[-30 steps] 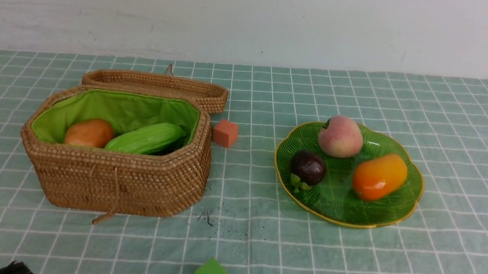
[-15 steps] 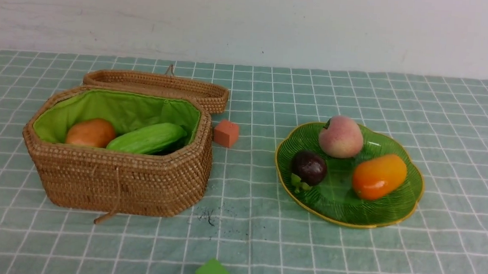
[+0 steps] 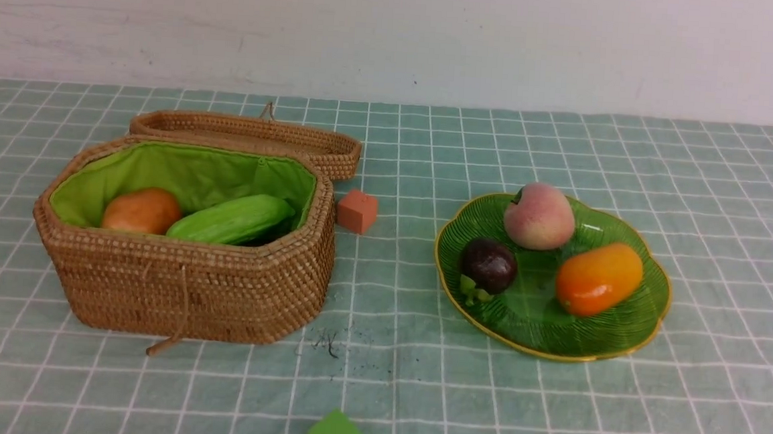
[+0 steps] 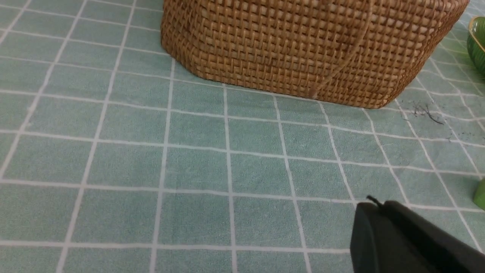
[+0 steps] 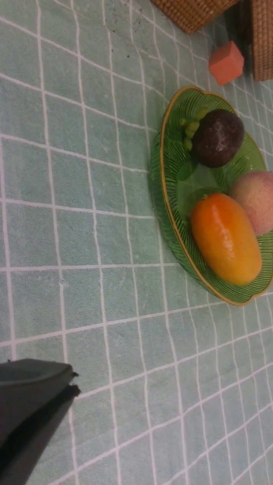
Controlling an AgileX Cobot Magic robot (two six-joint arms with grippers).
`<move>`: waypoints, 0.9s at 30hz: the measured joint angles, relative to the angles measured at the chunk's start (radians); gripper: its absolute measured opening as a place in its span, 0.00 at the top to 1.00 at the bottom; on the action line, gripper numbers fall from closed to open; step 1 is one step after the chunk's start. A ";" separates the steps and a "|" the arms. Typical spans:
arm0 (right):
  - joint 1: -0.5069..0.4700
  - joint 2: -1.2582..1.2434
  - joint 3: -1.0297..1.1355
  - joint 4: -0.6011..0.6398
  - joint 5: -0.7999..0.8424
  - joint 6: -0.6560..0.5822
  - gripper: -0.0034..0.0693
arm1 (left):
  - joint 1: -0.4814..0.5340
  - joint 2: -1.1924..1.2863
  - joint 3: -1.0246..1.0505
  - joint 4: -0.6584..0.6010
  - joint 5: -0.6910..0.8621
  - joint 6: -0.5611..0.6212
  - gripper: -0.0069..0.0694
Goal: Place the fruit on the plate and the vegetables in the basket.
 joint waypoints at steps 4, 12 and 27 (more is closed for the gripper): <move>0.000 0.000 0.000 0.000 0.000 0.000 0.95 | 0.000 0.000 0.000 0.000 0.000 -0.002 0.93; 0.000 0.000 0.000 0.000 0.000 0.000 0.94 | 0.000 0.000 0.000 0.000 0.000 -0.003 0.93; 0.000 0.000 0.000 0.000 0.000 0.000 0.91 | 0.000 0.000 0.000 0.000 0.000 -0.004 0.92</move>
